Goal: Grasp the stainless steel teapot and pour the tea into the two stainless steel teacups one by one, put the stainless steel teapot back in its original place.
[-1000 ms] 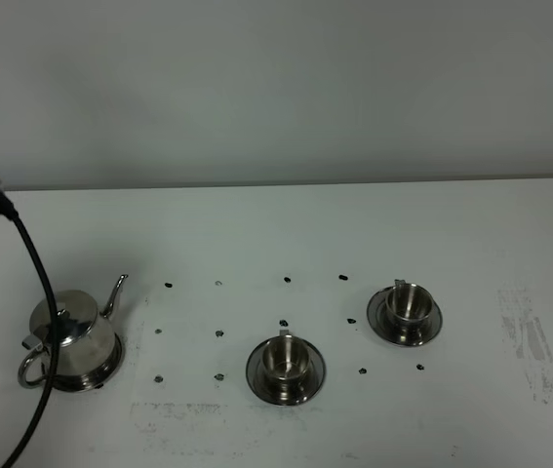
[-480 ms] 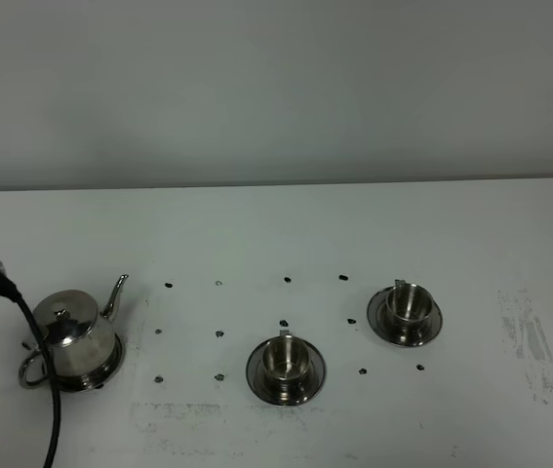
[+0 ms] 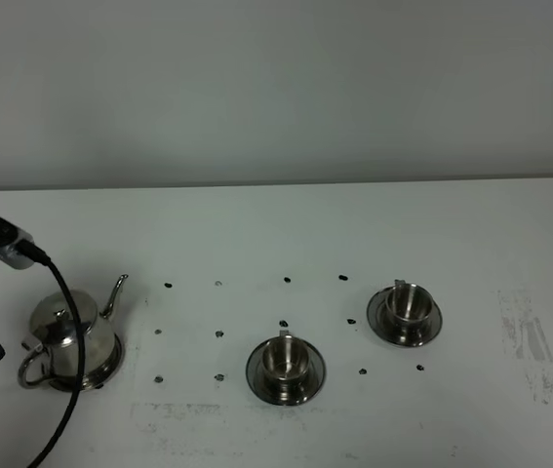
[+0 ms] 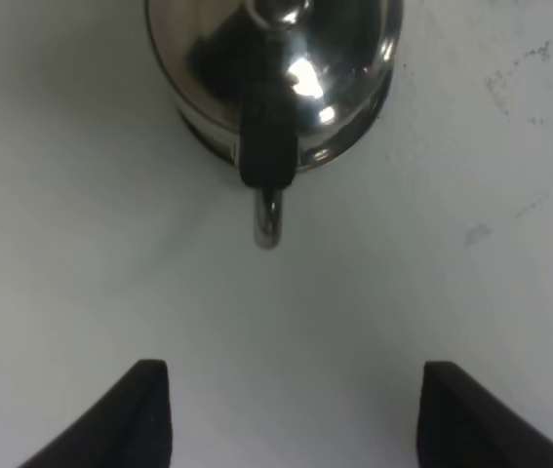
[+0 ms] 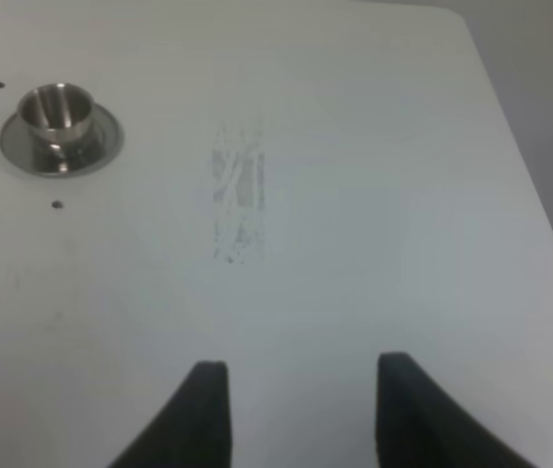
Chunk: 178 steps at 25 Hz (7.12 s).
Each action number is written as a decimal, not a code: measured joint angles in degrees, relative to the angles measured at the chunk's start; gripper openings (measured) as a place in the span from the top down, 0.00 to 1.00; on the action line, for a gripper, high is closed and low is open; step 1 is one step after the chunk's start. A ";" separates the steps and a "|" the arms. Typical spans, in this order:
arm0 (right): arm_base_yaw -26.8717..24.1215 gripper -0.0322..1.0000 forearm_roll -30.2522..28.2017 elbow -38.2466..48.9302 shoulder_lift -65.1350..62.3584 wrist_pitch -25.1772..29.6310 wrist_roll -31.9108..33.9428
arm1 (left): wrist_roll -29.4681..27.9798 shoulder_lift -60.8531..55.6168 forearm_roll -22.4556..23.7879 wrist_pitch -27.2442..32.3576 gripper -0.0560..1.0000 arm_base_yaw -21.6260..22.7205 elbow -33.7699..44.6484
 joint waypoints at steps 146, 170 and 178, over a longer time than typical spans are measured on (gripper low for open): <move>0.00 0.64 0.00 0.00 0.00 0.00 -0.01 | 2.79 35.59 6.50 0.83 0.76 -28.15 -46.57; 0.00 0.64 0.00 0.00 0.00 0.00 -0.01 | 10.45 48.35 10.72 3.86 0.76 -38.05 -64.24; 0.00 0.64 0.00 0.00 0.00 0.00 -0.01 | 16.53 48.35 13.77 2.43 0.76 -38.47 -64.24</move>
